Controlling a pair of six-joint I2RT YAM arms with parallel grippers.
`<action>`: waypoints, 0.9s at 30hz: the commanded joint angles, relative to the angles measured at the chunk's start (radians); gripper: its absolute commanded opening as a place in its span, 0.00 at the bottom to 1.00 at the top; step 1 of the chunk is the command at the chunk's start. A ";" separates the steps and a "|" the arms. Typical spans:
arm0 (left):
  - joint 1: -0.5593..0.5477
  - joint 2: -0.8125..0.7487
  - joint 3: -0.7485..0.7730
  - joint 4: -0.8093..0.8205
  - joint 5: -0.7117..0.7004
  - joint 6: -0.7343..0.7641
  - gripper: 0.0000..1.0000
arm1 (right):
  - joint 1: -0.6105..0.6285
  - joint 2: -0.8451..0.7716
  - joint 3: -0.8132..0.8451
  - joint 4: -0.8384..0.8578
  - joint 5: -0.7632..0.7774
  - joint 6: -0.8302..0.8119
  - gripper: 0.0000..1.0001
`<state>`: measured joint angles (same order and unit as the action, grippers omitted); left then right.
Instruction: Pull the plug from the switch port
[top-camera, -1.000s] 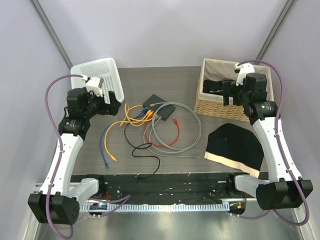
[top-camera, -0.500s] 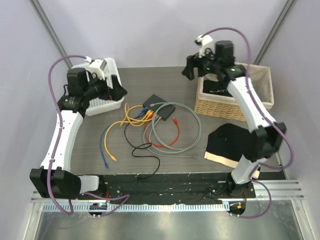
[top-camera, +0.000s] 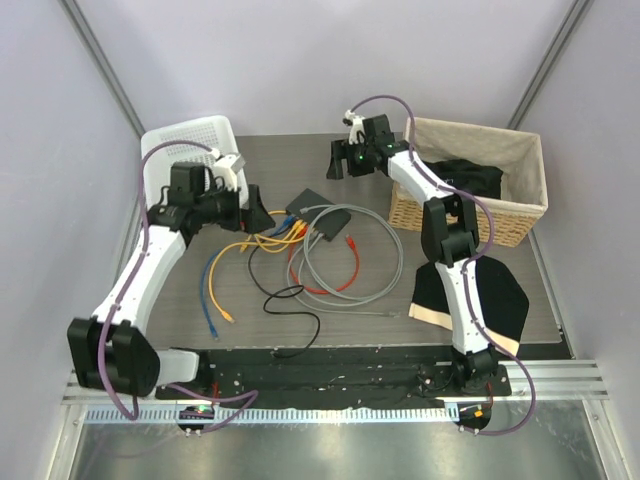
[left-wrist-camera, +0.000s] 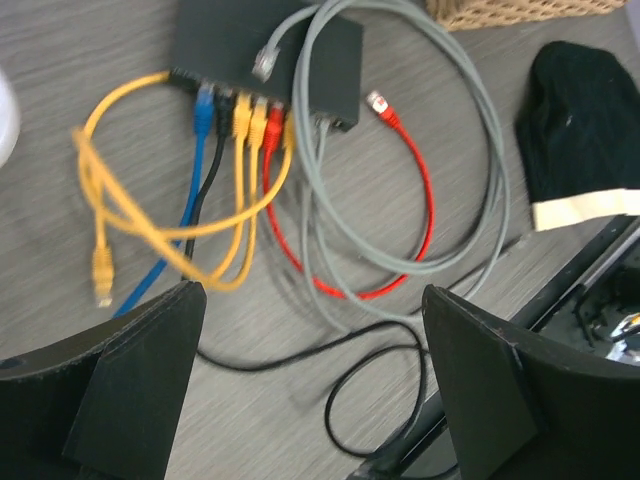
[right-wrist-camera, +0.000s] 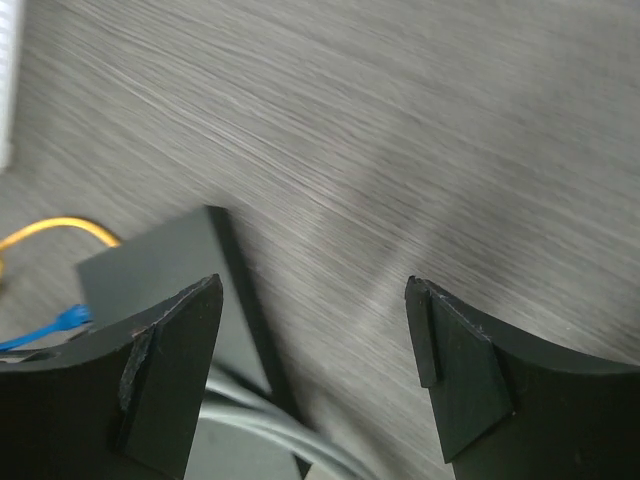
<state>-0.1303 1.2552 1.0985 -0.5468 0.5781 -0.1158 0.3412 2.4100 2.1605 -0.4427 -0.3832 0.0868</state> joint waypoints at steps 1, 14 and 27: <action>-0.029 0.145 0.159 0.064 0.026 -0.099 0.94 | -0.005 -0.023 -0.011 0.039 0.003 0.033 0.82; -0.081 0.518 0.334 0.166 -0.049 -0.378 0.83 | -0.005 -0.124 -0.319 0.015 -0.157 0.074 0.76; -0.138 0.737 0.409 0.111 -0.198 -0.377 0.79 | -0.007 -0.287 -0.525 0.042 -0.160 0.090 0.73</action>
<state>-0.2687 1.9652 1.4715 -0.4385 0.4351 -0.4877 0.3328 2.2032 1.6390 -0.3904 -0.5522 0.1860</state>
